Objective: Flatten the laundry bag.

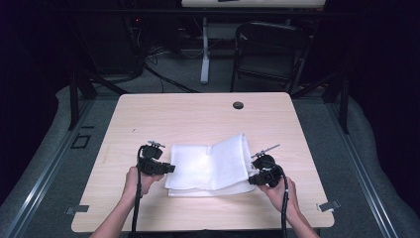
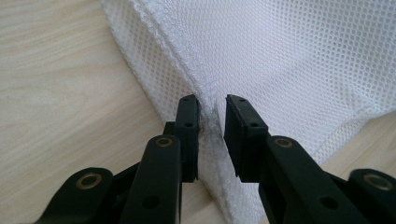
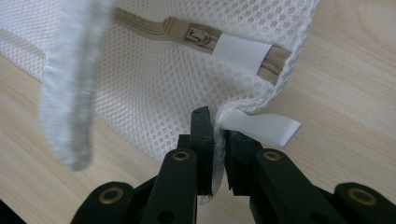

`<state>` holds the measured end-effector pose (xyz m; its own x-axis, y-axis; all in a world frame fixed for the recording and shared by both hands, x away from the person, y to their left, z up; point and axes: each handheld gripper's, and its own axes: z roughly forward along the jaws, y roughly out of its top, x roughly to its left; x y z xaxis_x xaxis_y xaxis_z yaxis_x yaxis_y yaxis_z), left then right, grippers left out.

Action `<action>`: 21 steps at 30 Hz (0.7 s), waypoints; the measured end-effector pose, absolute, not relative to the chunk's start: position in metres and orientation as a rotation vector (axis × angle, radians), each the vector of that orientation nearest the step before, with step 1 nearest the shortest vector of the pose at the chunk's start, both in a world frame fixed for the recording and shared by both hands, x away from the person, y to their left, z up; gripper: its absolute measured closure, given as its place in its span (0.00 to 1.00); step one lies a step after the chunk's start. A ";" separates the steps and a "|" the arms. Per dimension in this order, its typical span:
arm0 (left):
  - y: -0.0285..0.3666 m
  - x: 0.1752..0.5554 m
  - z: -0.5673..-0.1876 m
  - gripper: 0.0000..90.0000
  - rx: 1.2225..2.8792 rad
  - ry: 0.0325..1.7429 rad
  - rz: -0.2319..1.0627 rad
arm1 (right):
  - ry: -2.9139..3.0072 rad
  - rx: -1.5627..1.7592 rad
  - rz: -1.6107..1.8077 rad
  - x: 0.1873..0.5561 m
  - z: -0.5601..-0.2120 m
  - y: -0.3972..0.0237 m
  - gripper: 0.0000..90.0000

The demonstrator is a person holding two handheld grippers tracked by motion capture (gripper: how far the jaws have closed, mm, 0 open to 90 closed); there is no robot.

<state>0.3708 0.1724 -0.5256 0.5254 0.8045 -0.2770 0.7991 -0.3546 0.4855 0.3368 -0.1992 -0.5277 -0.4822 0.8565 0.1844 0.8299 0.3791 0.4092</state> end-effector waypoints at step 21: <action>0.162 0.370 -0.519 0.54 2.237 1.282 0.059 | 2.597 1.521 0.581 0.334 -0.502 -0.235 0.47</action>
